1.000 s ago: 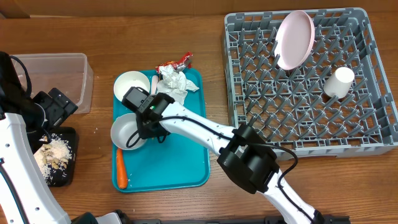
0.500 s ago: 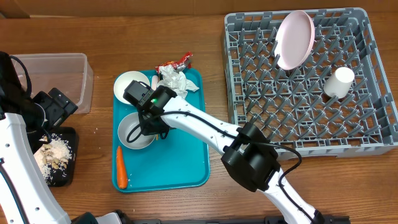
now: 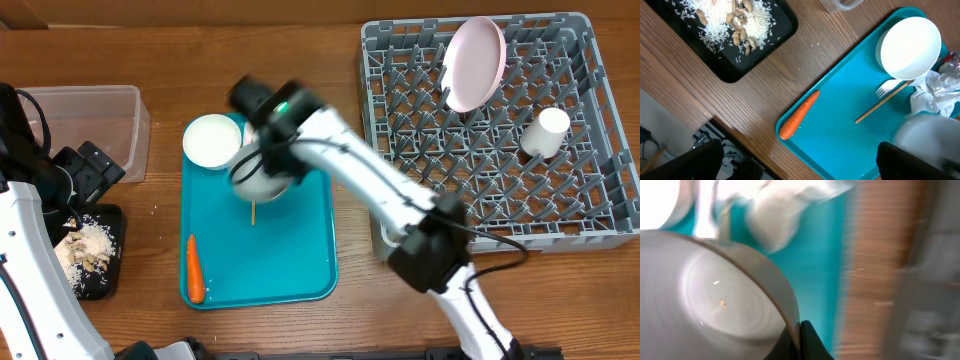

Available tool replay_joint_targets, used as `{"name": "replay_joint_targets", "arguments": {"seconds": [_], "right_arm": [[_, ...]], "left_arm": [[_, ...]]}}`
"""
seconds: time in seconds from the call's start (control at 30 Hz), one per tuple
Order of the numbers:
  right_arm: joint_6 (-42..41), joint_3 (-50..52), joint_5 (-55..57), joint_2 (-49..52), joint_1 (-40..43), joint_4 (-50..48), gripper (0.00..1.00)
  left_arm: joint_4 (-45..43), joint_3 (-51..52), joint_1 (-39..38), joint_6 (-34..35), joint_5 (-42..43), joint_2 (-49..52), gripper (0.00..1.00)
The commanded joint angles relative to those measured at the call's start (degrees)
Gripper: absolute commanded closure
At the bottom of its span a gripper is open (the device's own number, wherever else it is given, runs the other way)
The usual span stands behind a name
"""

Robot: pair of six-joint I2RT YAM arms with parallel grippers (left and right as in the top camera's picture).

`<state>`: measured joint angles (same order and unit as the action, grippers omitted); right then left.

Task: Sort waste into correct bins and load items into the dishwasher rack
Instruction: 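Lift the grey bowl and carry it right into the dish rack, then lower the bowl into the rack and release it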

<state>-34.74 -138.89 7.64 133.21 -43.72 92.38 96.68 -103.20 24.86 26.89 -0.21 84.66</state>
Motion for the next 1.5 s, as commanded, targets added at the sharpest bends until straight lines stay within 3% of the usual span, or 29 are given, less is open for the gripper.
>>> {"name": "replay_joint_targets", "arguments": {"seconds": [0.0, 0.37, 0.53, 0.7, 1.03, 1.23, 1.47], "right_arm": [[-0.7, -3.6, 15.7, -8.1, 6.8, 4.7, 0.96], [3.3, -1.3, 16.1, -19.5, 27.5, 4.7, 0.96], [2.8, 7.8, 18.6, -25.6, 36.0, 4.7, 0.96], [-5.1, 20.9, 24.7, -30.8, 43.1, 4.7, 0.96], [-25.4, 38.1, 46.0, -31.2, 44.9, 2.7, 0.96], [-34.7, 46.9, 52.4, -31.2, 44.9, 4.1, 0.96], [-37.3, 53.0, 53.9, -31.2, 44.9, 1.9, 0.96]], "left_arm": [[0.1, 0.2, 0.2, 0.6, 0.2, 0.3, 0.00], [0.1, 0.2, 0.2, 0.6, 0.2, 0.3, 0.00], [0.1, 0.2, 0.2, 0.6, 0.2, 0.3, 0.00], [0.1, 0.2, 0.2, 0.6, 0.2, 0.3, 0.00], [0.1, 0.2, 0.2, 0.6, 0.2, 0.3, 0.00], [0.1, 0.2, 0.2, 0.6, 0.2, 0.3, 0.00], [0.1, 0.2, 0.2, 0.6, 0.2, 0.3, 0.00]]}}
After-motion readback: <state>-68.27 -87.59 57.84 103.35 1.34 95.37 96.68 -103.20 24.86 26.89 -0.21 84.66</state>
